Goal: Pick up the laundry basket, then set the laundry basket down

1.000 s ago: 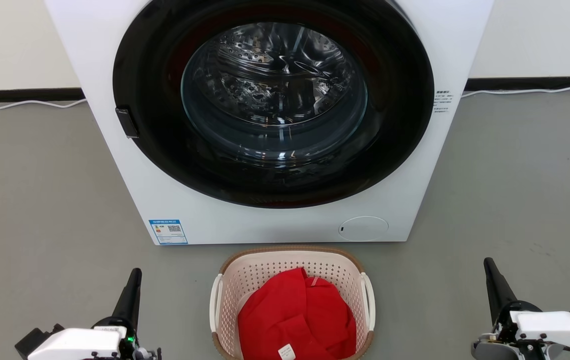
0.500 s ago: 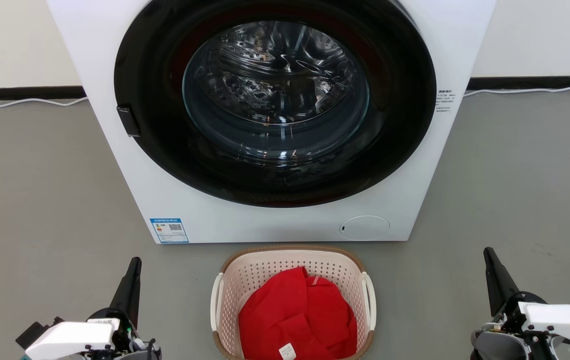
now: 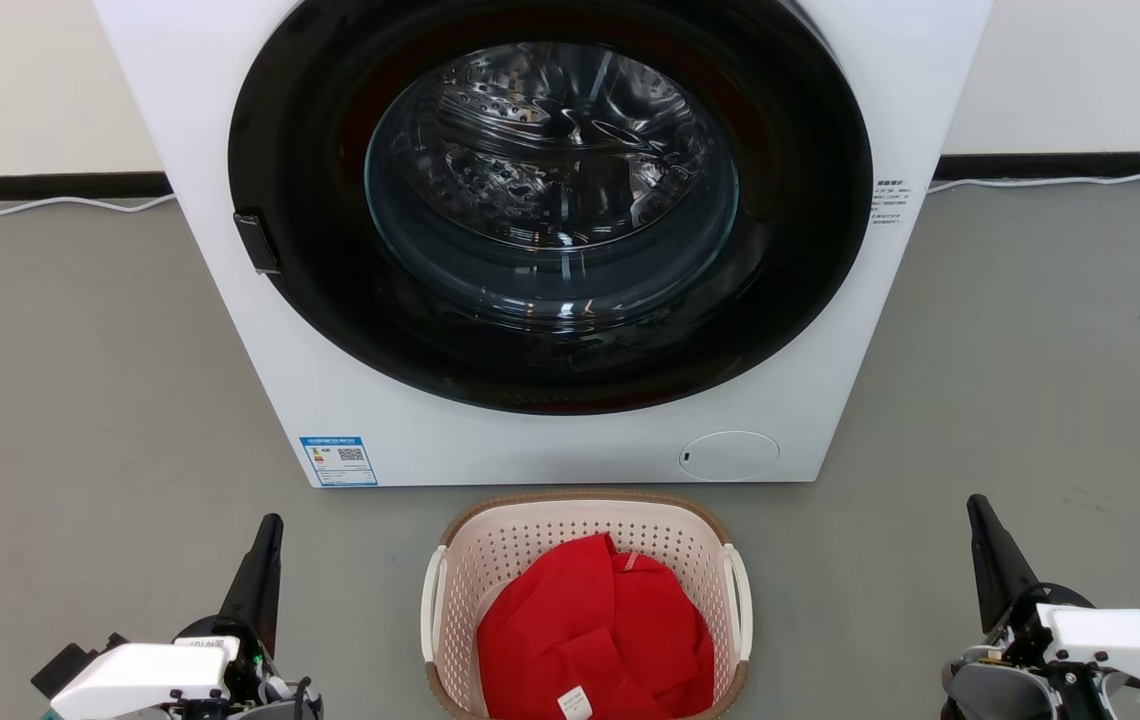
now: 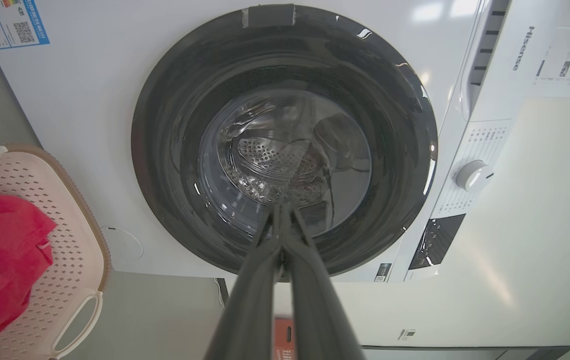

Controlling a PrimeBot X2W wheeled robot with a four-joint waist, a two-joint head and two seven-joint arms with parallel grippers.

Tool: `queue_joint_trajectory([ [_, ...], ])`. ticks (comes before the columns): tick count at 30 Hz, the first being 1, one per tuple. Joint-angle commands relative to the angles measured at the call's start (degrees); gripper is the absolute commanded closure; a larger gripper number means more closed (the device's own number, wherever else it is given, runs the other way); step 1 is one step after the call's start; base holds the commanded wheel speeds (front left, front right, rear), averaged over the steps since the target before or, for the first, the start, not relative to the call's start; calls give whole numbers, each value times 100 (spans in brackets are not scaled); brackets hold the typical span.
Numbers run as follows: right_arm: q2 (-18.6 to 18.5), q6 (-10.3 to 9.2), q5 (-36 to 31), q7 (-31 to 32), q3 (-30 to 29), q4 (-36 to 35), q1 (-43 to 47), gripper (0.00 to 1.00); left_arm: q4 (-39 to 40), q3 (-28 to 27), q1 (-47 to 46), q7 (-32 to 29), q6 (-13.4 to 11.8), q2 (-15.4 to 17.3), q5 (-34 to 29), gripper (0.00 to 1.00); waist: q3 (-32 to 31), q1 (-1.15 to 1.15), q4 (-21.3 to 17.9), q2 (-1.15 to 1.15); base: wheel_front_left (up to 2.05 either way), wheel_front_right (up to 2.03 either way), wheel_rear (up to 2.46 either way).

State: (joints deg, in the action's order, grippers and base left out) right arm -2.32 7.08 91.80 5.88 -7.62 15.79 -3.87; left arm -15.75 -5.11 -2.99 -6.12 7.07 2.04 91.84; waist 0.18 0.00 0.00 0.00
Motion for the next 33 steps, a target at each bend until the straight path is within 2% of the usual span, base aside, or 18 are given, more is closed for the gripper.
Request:
queue_joint_trajectory([
  [1, -55, 41, 36, 61, 109, -177, -231, 100, 169, -142, -320, -37, 42, 84, 32, 100, 0, 0, 0, 0, 0, 0, 0],
  [33, -55, 41, 37, 61, 110, -177, -231, 100, 169, -141, -320, -37, 42, 84, 32, 100, 0, 0, 0, 0, 0, 0, 0],
])
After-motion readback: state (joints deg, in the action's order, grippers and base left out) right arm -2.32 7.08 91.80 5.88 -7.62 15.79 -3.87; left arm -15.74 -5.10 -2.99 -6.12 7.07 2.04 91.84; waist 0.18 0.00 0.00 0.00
